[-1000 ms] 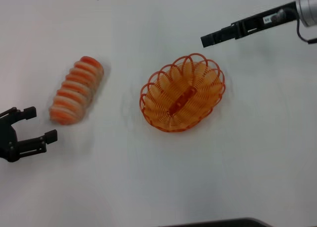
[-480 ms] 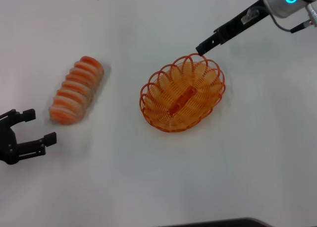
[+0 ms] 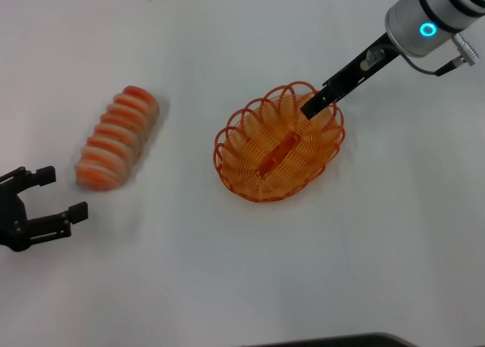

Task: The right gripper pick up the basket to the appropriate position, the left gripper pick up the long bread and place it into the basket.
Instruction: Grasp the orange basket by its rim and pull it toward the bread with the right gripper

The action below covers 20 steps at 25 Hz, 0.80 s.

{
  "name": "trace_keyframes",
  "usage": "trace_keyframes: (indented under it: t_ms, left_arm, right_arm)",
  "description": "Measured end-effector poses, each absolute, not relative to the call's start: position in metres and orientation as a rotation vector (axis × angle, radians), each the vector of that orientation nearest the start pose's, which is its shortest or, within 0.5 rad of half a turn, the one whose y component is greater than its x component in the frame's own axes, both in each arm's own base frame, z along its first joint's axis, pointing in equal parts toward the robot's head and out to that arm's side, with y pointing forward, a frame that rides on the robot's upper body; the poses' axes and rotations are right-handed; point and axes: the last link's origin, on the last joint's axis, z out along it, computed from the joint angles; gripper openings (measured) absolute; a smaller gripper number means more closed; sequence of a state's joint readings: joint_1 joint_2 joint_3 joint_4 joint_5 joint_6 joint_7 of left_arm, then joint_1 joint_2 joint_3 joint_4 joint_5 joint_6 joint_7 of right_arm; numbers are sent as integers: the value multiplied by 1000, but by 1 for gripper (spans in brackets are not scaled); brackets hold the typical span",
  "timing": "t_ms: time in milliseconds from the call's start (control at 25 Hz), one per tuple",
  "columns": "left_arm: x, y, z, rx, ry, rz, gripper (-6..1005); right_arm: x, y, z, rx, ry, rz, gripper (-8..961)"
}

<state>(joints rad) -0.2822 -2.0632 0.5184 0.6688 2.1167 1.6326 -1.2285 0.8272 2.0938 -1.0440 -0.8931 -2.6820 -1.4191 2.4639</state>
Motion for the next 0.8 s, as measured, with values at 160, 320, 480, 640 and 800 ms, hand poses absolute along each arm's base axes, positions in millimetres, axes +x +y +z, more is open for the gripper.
trace_keyframes:
  t_ms: [160,320,480,640,800]
  left_arm:
    - [-348,246,19,-2587,-780,-593,935]
    - [-348,246,19,-2585,-780,-596,936]
    - [-348,246,19,-2584,-779,-596,936]
    - [-348,246,19,-2584,-780,-598,936]
    - [-348,246,19,-2583,-781,-599,936]
  right_arm:
    - [208,398,-18,-2527,1176,-402,788]
    - [207,400,-18,-2533,1164,-404,788]
    - [205,400,-21,-2538,1146,-416,782]
    - [204,396,-27,-2556,1109,-472,702]
    - [205,396,-31,-2561,1102,-490,462]
